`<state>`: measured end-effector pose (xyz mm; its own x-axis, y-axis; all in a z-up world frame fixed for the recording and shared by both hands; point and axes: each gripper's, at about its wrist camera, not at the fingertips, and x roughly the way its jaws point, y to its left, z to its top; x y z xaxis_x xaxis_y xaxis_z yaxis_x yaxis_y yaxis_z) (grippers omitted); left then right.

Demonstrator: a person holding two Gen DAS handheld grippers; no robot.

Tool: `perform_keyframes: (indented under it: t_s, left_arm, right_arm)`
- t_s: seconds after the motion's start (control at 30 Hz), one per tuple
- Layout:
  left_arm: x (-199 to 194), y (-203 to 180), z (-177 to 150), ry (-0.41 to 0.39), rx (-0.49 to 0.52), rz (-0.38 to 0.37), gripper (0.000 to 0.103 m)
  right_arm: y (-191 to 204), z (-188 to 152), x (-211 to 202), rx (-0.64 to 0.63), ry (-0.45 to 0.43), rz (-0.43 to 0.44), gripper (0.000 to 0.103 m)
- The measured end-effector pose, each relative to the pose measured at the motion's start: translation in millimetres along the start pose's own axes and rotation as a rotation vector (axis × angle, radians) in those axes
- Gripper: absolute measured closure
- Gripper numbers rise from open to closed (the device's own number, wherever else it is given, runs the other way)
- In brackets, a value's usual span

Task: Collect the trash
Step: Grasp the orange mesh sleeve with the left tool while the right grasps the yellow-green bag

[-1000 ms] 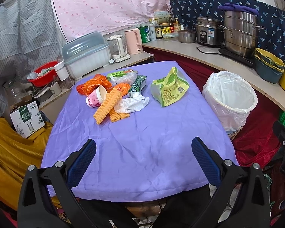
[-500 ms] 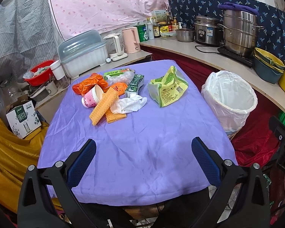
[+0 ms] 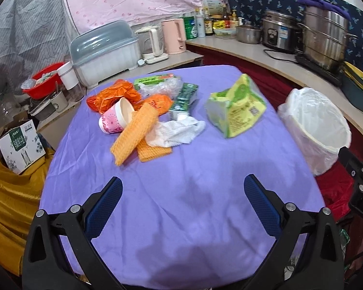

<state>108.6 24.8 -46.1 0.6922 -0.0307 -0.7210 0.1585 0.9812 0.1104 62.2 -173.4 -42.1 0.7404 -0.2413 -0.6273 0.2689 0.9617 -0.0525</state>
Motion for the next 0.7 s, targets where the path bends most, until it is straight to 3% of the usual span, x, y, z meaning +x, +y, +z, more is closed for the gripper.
perform_keyframes:
  t_s: [0.4,0.7]
  left_arm:
    - [95,80,19,0.056,-0.084,0.071,0.007]
    - [151,109,21,0.087,-0.074,0.054,0.007]
  right_arm:
    - [92,31,90,-0.043,-0.014,0.091,0.008]
    - [126,37,164,0.013,0.082,0.081,0.032]
